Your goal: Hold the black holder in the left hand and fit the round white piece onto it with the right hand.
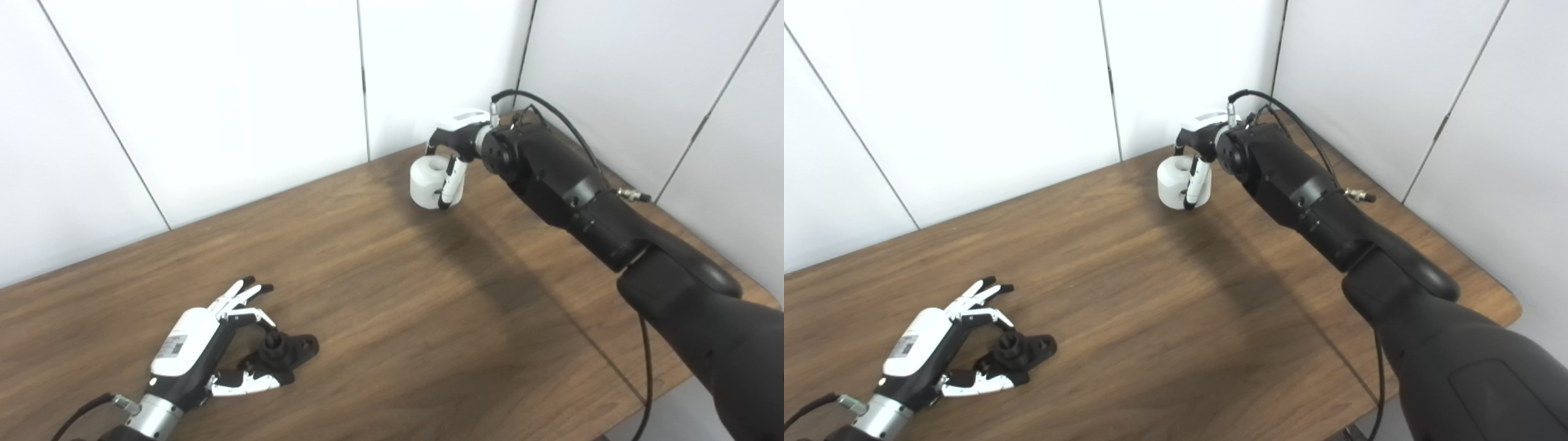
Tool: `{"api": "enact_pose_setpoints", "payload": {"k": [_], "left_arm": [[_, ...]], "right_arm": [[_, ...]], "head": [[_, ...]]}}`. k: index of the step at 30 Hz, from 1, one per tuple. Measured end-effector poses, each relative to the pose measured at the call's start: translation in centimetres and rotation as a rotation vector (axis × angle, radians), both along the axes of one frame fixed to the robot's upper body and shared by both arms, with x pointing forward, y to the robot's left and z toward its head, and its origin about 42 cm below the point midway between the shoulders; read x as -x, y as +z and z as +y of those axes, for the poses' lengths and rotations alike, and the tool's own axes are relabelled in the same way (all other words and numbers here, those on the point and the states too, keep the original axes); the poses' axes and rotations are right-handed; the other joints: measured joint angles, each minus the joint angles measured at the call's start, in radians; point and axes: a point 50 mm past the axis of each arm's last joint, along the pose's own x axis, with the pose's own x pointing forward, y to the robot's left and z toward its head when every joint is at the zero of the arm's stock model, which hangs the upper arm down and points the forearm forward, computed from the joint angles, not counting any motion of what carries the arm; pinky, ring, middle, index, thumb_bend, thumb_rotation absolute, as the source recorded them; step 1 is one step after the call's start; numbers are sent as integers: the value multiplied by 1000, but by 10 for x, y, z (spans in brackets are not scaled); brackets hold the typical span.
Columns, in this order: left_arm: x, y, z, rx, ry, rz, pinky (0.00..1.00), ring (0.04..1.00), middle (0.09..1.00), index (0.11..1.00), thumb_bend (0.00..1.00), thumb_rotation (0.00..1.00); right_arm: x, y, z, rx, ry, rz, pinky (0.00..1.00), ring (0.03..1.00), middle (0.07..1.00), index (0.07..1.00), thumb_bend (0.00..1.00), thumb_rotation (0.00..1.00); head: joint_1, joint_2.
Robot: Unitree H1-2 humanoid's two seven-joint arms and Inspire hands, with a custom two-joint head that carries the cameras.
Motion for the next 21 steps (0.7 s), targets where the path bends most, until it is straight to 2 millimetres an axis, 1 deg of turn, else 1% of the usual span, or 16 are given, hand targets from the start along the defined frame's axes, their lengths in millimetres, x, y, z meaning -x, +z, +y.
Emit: {"api": "enact_pose_setpoints", "payload": {"k": [2, 4, 11, 21], "left_arm": [[0, 0, 0, 0, 0, 0, 917, 973, 901, 481, 525, 63], [0, 0, 0, 0, 1, 0, 914, 972, 899, 481, 525, 63], [0, 0, 1, 1, 4, 1, 920, 972, 901, 482, 525, 64], [1, 0, 2, 1, 4, 3, 931, 977, 906, 482, 525, 63]], "right_arm": [[1, -2, 0, 4, 6, -24, 849, 886, 825, 488, 543, 150], [2, -4, 0, 10, 21, -42, 841, 872, 809, 482, 531, 146], [3, -6, 1, 21, 62, -70, 821, 854, 783, 481, 527, 143], [6, -10, -1, 21, 72, -106, 814, 830, 778, 480, 527, 142]], "head": [[0, 2], [2, 2], [6, 5], [25, 8]]}}
